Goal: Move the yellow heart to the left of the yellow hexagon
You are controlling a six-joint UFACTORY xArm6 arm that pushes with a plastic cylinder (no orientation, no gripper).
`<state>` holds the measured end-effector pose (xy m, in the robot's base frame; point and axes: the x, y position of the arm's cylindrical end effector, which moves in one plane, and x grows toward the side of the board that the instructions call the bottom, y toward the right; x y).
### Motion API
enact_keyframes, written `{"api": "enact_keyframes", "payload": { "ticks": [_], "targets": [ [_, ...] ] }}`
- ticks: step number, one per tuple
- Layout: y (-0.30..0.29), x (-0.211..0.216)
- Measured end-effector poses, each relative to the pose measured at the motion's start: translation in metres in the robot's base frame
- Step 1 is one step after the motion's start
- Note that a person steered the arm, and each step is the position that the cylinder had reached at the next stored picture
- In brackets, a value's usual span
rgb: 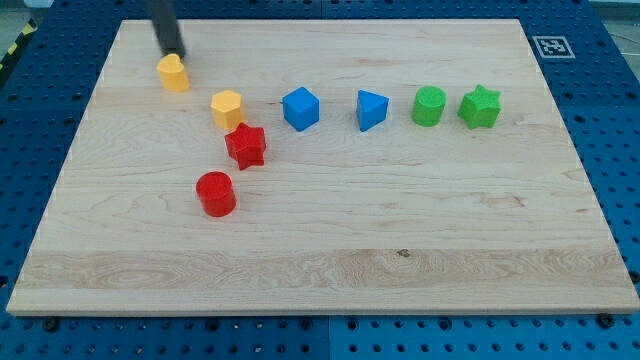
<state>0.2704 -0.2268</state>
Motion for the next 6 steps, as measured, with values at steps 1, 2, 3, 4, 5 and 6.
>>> {"api": "enact_keyframes", "payload": {
  "ticks": [1, 2, 3, 4, 5, 6],
  "targets": [
    [-0.016, 0.027],
    [-0.002, 0.013],
    [0.031, -0.017],
    [0.028, 0.001],
    [0.023, 0.038],
    [0.023, 0.067]
  ]
}}
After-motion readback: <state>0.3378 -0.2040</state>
